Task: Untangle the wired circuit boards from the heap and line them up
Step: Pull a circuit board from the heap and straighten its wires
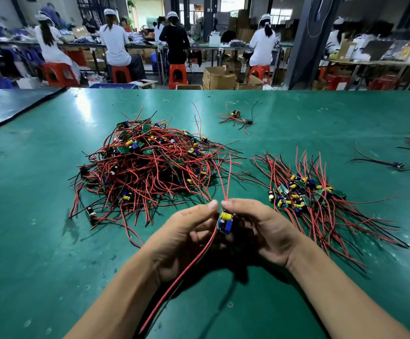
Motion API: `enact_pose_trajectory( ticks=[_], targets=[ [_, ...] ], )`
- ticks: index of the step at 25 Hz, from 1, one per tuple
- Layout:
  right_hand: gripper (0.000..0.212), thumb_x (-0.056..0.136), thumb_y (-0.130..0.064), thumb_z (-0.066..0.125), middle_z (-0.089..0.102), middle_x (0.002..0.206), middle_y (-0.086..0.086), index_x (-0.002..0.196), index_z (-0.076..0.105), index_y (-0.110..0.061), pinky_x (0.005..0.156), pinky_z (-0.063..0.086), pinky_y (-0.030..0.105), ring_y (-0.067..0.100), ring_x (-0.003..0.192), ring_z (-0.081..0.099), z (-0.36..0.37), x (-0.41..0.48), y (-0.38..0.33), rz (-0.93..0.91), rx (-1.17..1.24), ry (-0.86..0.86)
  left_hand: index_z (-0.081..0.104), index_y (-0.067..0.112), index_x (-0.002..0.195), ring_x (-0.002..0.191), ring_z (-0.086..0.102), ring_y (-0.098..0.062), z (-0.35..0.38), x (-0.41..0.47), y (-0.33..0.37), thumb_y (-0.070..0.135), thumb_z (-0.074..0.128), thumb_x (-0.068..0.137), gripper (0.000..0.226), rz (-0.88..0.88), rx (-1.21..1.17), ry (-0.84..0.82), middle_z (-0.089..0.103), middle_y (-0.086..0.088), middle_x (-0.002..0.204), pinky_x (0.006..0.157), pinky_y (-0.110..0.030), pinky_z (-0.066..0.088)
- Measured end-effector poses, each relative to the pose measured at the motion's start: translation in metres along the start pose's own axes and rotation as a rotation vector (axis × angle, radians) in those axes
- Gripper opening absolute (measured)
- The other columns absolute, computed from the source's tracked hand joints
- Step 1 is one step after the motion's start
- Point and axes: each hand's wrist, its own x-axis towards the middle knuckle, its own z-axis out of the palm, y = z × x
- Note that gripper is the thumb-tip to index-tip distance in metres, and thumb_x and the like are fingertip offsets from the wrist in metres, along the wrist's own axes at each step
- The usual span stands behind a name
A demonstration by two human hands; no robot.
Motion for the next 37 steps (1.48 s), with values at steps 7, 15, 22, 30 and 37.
enact_pose_trajectory(
  ticks=[7, 15, 22, 30, 37],
  targets=[
    [0.016, 0.085, -0.018, 0.072, 0.062, 0.064, 0.000, 0.070, 0.067, -0.015, 0.051, 0.051, 0.020, 0.010, 0.053, 0.060, 0.003, 0.001, -0.001, -0.059, -0.014, 0.046, 0.060, 0.016, 0.069, 0.065, 0.064, -0.021, -0.003, 0.001, 0.000, 0.017, 0.075, 0.073, 0.015, 0.009, 0.083, -0.020, 0.062, -0.009, 0.076, 0.070, -0.034, 0.057],
    [0.015, 0.069, -0.015, 0.083, 0.069, 0.073, 0.009, 0.081, 0.074, -0.013, 0.052, 0.055, 0.025, 0.015, 0.055, 0.064, 0.001, 0.009, 0.006, -0.092, 0.080, 0.163, 0.069, 0.009, 0.090, 0.073, 0.070, -0.024, -0.006, 0.002, -0.001, 0.005, 0.072, 0.077, 0.014, 0.015, 0.095, -0.067, 0.071, -0.018, 0.092, 0.075, -0.035, 0.058],
    [0.010, 0.071, -0.010, 0.082, 0.065, 0.070, 0.008, 0.074, 0.072, -0.013, 0.053, 0.055, 0.027, 0.015, 0.056, 0.061, 0.001, 0.011, 0.009, -0.128, 0.047, 0.149, 0.065, 0.012, 0.073, 0.068, 0.065, -0.022, -0.005, 0.001, -0.003, 0.008, 0.073, 0.070, 0.009, 0.097, 0.203, -0.017, 0.067, -0.013, 0.076, 0.066, -0.028, 0.056],
    [0.019, 0.068, -0.018, 0.085, 0.063, 0.070, 0.006, 0.067, 0.066, -0.018, 0.049, 0.053, 0.027, 0.013, 0.055, 0.060, 0.000, 0.012, 0.008, -0.159, 0.012, 0.185, 0.071, 0.017, 0.072, 0.069, 0.069, -0.024, 0.000, 0.004, -0.006, 0.003, 0.065, 0.086, 0.021, 0.177, 0.284, 0.093, 0.068, -0.014, 0.082, 0.064, -0.027, 0.056],
    [0.022, 0.066, -0.029, 0.084, 0.059, 0.068, 0.004, 0.065, 0.063, -0.023, 0.043, 0.045, 0.021, 0.011, 0.051, 0.054, 0.001, 0.011, 0.009, -0.163, -0.090, 0.227, 0.071, 0.014, 0.077, 0.084, 0.066, -0.038, -0.001, 0.006, -0.007, 0.001, 0.064, 0.087, 0.017, 0.155, 0.279, 0.134, 0.069, -0.019, 0.086, 0.074, -0.036, 0.048]
  ],
)
